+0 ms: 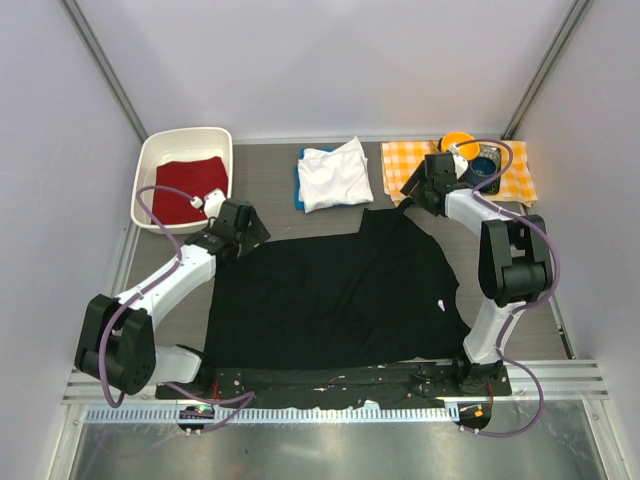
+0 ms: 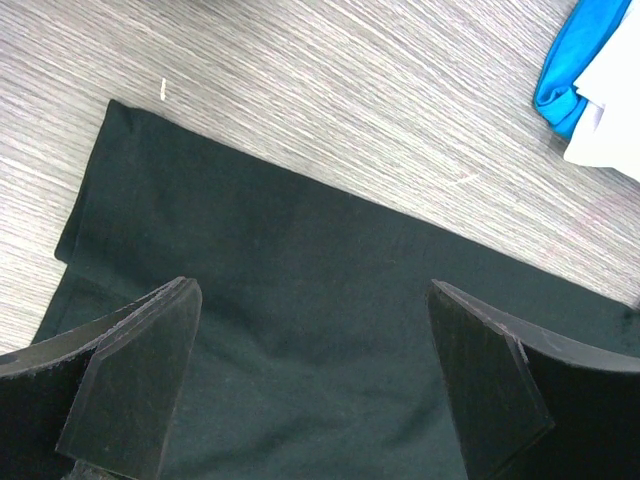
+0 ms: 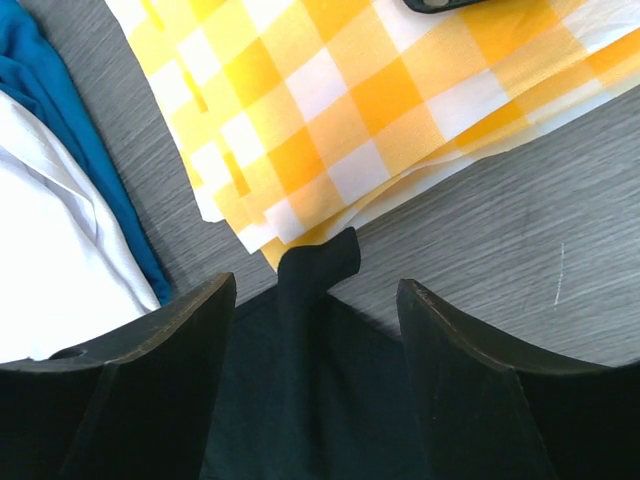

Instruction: Fold and stack the t-shirts

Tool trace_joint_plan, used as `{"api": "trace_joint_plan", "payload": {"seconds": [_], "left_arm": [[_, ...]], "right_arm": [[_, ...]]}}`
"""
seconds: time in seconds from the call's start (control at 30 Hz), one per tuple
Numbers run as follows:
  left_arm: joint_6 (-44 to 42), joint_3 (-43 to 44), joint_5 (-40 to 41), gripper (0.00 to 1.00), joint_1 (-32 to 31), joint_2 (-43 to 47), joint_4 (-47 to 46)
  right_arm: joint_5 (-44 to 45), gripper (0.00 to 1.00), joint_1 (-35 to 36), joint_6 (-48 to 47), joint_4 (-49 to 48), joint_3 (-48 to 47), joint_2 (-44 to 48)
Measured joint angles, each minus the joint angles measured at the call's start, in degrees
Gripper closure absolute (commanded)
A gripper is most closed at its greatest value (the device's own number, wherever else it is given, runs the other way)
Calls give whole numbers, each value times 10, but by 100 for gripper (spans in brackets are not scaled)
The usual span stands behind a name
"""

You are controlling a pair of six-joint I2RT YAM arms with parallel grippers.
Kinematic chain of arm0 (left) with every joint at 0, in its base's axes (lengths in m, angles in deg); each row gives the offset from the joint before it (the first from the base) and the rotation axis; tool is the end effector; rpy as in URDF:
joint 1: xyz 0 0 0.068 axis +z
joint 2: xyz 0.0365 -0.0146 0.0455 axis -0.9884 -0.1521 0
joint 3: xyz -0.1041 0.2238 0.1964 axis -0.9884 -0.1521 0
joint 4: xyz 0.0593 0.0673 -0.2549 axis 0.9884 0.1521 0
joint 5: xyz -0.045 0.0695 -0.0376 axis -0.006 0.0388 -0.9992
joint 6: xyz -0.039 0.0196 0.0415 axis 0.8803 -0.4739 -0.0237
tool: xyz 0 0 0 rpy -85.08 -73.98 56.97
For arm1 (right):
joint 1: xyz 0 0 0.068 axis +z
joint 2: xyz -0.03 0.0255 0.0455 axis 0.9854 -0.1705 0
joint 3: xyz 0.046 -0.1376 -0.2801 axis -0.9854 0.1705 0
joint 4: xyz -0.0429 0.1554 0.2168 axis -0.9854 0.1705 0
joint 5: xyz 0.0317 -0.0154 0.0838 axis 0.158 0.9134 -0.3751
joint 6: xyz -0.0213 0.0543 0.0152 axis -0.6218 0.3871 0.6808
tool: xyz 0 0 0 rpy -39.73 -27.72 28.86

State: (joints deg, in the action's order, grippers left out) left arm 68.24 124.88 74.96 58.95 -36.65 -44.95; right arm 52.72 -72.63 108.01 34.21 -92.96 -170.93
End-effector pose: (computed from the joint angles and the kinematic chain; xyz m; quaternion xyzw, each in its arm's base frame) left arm 0.2614 -0.0891 0.2601 -0.2887 0.8757 -0.0595 0.3824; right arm 0.4262 0.0487 0.2305 0.2720 0.8772 0.0755 0.3885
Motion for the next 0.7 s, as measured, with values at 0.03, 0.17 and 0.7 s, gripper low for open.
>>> {"api": "trace_joint_plan", "payload": {"seconds": [0.03,0.17,0.7], "left_arm": [[0,0,0,0,0,0,0],[-2,0,1,0,0,-4,0],[-7,2,21,0,0,-10,2]], "right_arm": [[-3,34,0,3,-3,0,0],[-9,40,0,12,-14,0,-7],[-19,99,0,23,-22,0,-49]]}}
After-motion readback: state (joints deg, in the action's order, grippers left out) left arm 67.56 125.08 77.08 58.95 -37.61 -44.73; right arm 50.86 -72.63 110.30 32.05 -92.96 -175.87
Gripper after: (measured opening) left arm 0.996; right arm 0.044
